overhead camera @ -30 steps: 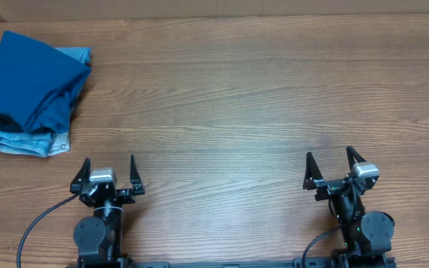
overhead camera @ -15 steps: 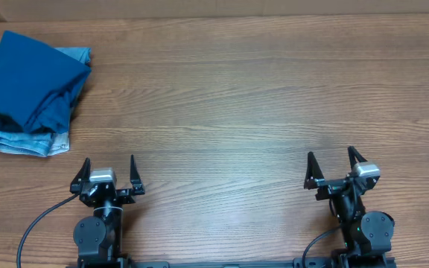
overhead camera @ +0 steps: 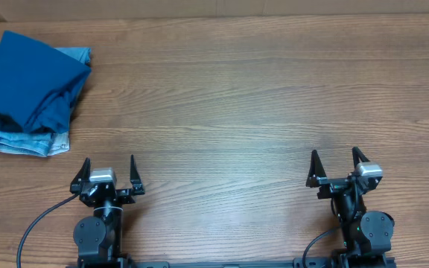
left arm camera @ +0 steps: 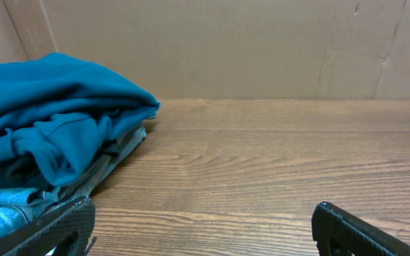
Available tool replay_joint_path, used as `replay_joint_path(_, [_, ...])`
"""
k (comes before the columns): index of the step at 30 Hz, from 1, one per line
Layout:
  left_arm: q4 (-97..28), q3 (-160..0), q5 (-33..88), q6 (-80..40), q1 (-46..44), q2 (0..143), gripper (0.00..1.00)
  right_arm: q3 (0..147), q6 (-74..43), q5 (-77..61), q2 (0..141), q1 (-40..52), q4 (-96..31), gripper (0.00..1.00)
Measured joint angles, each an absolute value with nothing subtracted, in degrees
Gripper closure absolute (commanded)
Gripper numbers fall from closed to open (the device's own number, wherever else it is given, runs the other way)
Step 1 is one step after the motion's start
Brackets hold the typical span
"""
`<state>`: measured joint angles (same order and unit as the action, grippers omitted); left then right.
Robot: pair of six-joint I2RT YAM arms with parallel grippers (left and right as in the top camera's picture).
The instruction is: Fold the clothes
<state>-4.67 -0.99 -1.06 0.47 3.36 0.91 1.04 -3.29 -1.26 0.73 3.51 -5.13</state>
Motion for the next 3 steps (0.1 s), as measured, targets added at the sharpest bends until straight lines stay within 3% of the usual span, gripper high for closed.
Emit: replay_joint_path(3, [-4.7, -1.0, -1.1, 0.5, 3.4, 0.9, 0.00, 1.0, -3.2, -1.2, 0.7, 3.5, -5.1, 0.00])
